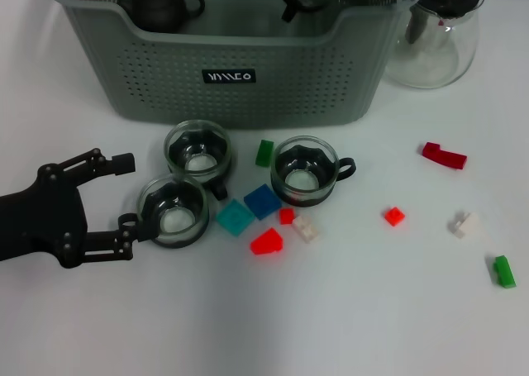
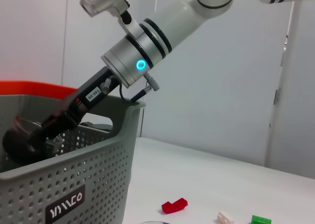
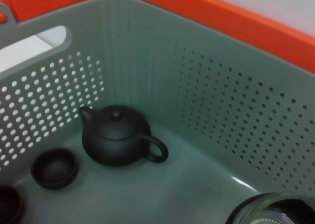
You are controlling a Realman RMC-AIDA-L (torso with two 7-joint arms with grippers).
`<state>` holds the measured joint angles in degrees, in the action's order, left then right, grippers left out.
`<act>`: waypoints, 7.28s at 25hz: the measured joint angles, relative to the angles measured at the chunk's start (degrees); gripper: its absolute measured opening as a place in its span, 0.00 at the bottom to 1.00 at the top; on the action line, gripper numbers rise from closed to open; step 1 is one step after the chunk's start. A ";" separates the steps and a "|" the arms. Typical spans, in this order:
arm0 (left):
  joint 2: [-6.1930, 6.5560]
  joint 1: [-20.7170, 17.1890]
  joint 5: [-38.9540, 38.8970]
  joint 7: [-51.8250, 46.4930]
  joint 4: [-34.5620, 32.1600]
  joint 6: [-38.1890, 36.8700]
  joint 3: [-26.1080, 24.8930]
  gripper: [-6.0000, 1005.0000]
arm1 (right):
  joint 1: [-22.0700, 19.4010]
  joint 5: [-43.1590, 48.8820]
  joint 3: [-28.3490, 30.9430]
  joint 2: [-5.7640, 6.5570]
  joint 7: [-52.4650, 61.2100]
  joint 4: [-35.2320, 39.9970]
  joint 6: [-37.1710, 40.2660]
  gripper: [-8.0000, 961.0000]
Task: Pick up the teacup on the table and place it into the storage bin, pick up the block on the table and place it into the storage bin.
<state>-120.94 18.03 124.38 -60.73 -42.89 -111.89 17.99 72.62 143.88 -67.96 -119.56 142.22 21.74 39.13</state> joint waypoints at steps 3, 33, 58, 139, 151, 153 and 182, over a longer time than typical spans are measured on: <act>0.00 0.06 -0.06 0.00 0.00 0.00 0.03 0.94 | -0.03 0.03 -0.07 0.02 0.05 -0.04 0.31 0.11; 0.12 -0.01 -0.11 0.00 0.09 0.41 -0.43 0.94 | -47.38 -52.20 10.37 3.67 -40.09 53.95 62.28 0.48; -0.07 -0.91 -0.11 0.00 0.09 0.44 -0.41 0.94 | -30.48 -7.59 -20.22 -0.80 -20.32 53.41 55.13 0.43; -0.52 -0.03 -0.10 -0.36 0.16 0.62 -0.51 0.94 | -2.31 -7.86 -2.54 -0.32 -1.17 7.84 0.91 0.07; -0.62 0.25 0.27 -0.22 0.77 1.30 -0.44 0.94 | -3.97 -4.14 -2.92 0.64 1.22 7.13 4.25 0.07; -0.61 0.26 0.28 -0.20 0.79 1.31 -0.44 0.94 | -4.23 -4.12 -2.77 0.68 1.21 7.09 4.35 0.07; -0.21 0.38 -0.12 -0.28 1.13 1.38 -0.59 0.94 | -51.20 -70.06 7.42 1.06 -56.29 40.28 48.56 0.54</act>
<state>-121.15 18.42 124.26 -61.01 -41.76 -110.51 17.40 21.42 73.81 -60.54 -118.49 85.93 62.01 87.69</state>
